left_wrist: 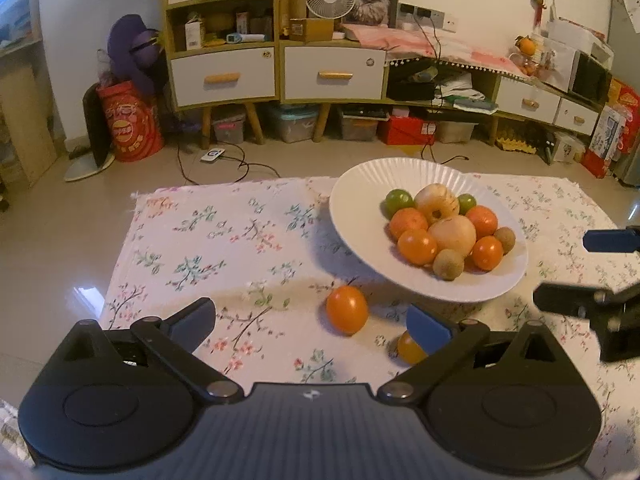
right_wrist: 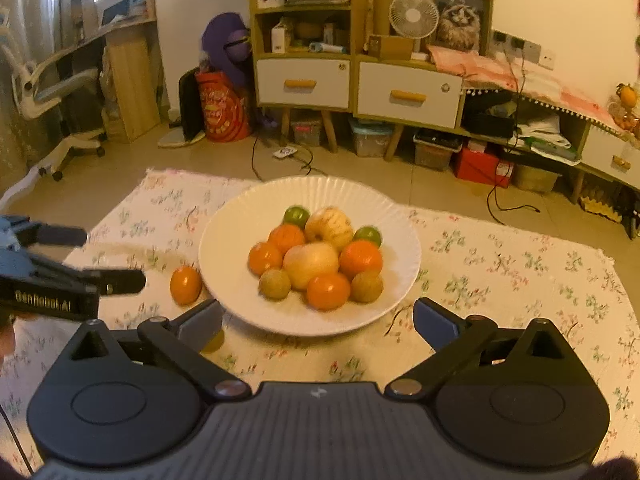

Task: Organize fruits
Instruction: 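Withdraw both tools toward the last orange and dark tomatoes, then grasp the orange tomato with the left tool while the right tool grasps the dark tomato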

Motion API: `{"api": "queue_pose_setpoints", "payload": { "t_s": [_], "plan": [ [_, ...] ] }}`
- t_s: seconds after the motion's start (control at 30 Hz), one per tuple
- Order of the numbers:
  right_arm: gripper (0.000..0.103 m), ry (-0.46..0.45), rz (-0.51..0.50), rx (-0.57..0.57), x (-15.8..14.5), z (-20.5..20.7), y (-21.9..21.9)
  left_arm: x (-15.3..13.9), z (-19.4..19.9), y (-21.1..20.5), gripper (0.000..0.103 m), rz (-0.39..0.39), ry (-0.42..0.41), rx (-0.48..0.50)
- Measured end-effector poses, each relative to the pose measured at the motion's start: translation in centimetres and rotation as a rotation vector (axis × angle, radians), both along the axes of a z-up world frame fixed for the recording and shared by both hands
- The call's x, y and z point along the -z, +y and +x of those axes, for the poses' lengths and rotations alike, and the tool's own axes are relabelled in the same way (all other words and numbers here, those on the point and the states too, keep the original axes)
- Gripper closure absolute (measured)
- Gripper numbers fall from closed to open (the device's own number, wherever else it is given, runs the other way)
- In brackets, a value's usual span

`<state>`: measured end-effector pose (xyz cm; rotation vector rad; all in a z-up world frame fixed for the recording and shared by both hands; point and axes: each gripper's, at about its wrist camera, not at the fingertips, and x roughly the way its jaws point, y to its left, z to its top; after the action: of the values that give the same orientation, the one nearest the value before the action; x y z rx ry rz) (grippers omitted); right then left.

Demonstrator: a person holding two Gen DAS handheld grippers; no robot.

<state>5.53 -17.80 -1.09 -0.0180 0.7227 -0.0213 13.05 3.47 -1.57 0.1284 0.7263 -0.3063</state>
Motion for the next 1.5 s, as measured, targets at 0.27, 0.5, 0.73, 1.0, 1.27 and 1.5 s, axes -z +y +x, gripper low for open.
{"api": "queue_pose_setpoints", "payload": {
  "t_s": [0.27, 0.5, 0.73, 1.0, 1.27, 1.5],
  "plan": [
    [0.000, 0.030, -0.041, -0.065, 1.1, -0.6, 2.2, 1.1, -0.1, 1.1, 0.013, 0.035, 0.021, -0.035],
    [0.000, 0.055, -0.084, -0.120, 2.8, -0.7, 3.6, 2.7, 0.3, 1.6, 0.013, 0.075, 0.027, -0.043],
    [0.000, 0.062, -0.071, -0.156, 4.2, -0.4, 4.3, 4.5, 0.8, 1.1, 0.013, 0.109, 0.034, -0.005],
    [0.000, 0.113, -0.048, -0.175, 5.6, 0.0, 4.9, 5.2, 1.4, 0.1, 0.013, 0.108, 0.014, 0.018],
    [0.000, 0.130, -0.058, -0.181, 6.4, 0.0, 5.1, 4.9, 2.0, -1.5, 0.032, 0.047, 0.024, 0.045],
    [0.000, 0.121, -0.033, -0.158, 6.6, 0.4, 4.9, 5.1, 2.4, -2.2, 0.049, -0.013, 0.059, 0.027]
  ]
}}
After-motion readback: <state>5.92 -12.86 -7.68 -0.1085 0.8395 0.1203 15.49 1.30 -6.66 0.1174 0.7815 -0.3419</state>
